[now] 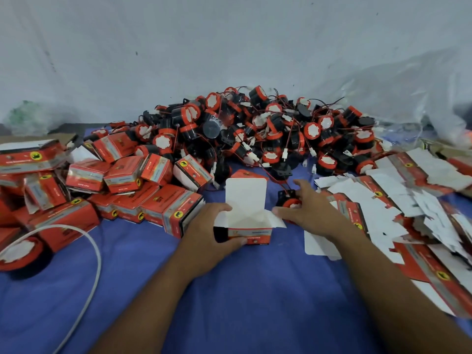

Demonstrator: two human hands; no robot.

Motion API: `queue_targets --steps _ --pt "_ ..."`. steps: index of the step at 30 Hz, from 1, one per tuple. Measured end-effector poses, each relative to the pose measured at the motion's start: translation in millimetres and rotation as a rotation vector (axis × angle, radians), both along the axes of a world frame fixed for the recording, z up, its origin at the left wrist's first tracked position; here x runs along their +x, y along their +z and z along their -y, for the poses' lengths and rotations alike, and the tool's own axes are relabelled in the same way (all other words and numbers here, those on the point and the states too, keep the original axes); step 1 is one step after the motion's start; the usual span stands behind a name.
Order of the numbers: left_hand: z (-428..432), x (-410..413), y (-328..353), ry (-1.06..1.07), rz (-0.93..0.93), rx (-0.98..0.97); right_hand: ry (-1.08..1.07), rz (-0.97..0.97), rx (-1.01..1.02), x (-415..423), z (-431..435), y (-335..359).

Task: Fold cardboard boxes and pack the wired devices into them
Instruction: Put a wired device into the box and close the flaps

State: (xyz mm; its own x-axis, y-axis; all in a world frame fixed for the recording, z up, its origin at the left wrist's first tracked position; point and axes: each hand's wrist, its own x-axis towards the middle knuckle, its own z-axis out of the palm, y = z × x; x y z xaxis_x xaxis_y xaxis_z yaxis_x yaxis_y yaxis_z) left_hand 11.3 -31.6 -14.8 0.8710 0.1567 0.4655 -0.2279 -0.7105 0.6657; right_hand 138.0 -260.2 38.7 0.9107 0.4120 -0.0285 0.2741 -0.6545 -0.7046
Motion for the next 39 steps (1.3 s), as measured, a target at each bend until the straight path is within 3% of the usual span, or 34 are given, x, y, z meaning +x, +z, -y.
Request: queue_targets --steps 5,6,9,12,16,20,27,31,34,39 --pt "0 -1 0 -0.004 -0.018 -0.023 -0.174 0.294 -0.428 1 11 3" --pt "-1 -1 -1 -0.004 -0.026 -0.025 -0.175 0.317 -0.387 1 13 8" --pt "-1 -1 -1 0.0 -0.052 -0.03 -0.166 0.365 -0.001 1 18 24" --pt "-1 0 0 0.004 -0.071 -0.028 -0.057 0.556 0.166 -15 10 41" --pt "0 -2 1 0.005 -0.07 -0.052 0.282 0.402 0.27 -46 -19 46" --pt "1 -1 2 -0.058 -0.03 -0.088 0.492 0.439 -0.01 -51 -30 26" --pt "-3 -2 5 -0.091 0.035 0.069 0.369 0.447 -0.042 -51 -34 11" --pt "-1 -5 9 -0.147 -0.025 -0.013 0.321 0.465 -0.05 -54 -42 6" --pt "1 -3 10 -0.103 0.043 -0.083 0.359 0.592 -0.214 -54 -41 -1" --pt "4 -1 12 -0.058 0.099 -0.015 0.389 0.567 -0.274 -55 -36 -2"
